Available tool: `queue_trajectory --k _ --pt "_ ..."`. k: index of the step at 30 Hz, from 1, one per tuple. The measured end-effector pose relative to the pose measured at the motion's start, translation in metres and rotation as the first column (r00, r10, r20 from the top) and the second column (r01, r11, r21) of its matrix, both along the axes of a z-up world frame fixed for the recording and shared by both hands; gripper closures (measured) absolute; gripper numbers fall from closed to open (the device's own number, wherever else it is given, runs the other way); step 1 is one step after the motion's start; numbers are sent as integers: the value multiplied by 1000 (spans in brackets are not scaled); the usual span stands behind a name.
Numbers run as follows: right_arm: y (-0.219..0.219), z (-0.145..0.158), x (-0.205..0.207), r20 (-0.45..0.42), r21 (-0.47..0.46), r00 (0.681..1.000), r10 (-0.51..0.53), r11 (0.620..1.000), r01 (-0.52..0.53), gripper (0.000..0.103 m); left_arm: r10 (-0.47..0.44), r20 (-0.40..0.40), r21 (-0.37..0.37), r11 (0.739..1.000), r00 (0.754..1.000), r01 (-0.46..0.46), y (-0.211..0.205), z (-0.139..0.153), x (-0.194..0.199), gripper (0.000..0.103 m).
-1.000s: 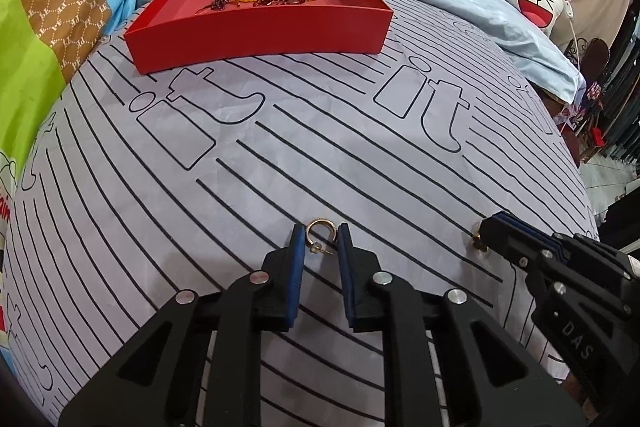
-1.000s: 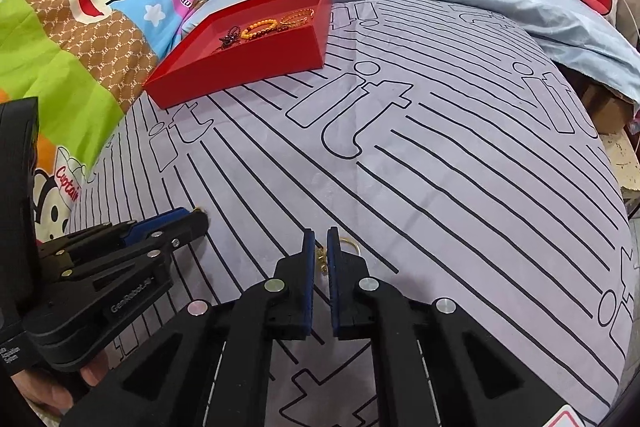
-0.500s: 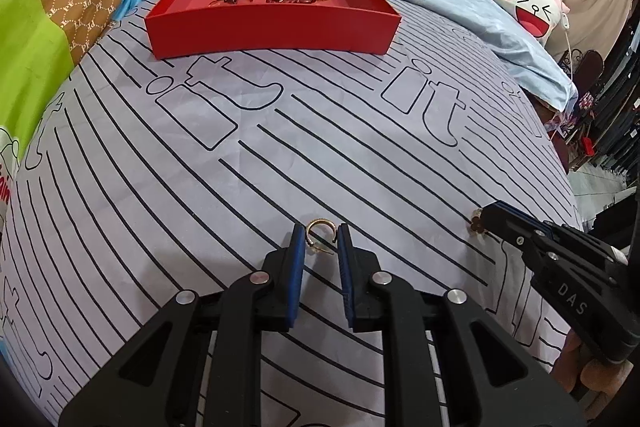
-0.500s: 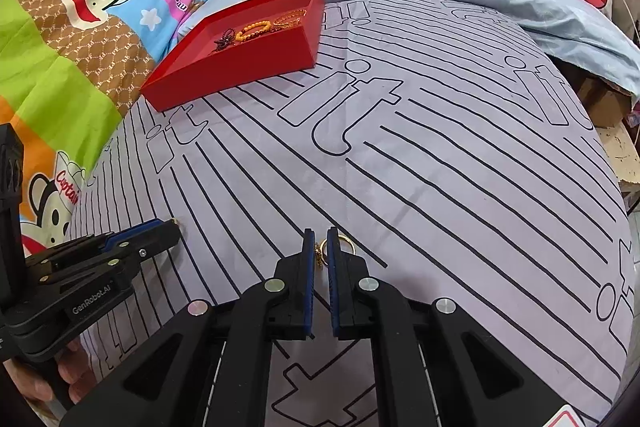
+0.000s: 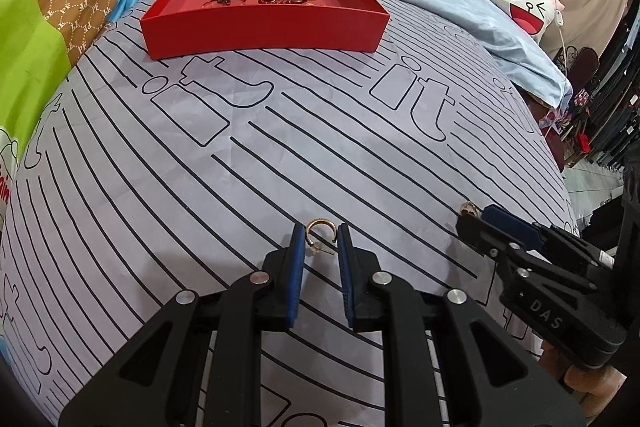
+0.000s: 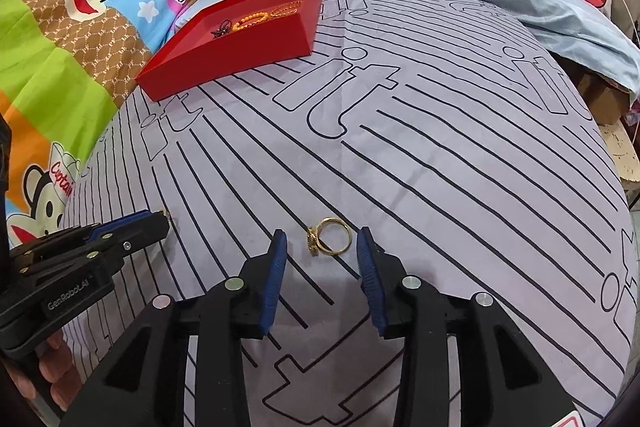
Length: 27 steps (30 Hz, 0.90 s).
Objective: Organize jewelry
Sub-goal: 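Lift the gold ring with the left gripper while the right holds its ring, then carry both gold rings over the red tray with both grippers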
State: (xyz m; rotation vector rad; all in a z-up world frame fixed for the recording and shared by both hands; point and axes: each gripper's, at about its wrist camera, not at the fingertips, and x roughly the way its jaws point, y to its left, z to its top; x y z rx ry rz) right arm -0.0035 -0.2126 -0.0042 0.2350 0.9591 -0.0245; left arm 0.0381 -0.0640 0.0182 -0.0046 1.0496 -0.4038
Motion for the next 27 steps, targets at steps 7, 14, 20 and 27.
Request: queue_trajectory --k 7,14,20,27 --pt "3 0 6 3 -32 1000 5 999 -4 82 9 0 0 1000 1000 -9 4 1 0 87" --pt "5 5 5 9 -26 1000 11 1000 -10 82 12 4 -12 1000 1000 -12 7 7 2 87" --pt "10 21 8 42 -4 999 25 1000 -25 82 10 20 -31 999 1000 -10 9 17 3 87" --pt "18 57 32 119 12 991 61 998 -63 82 22 94 -51 999 995 -17 17 51 21 87"
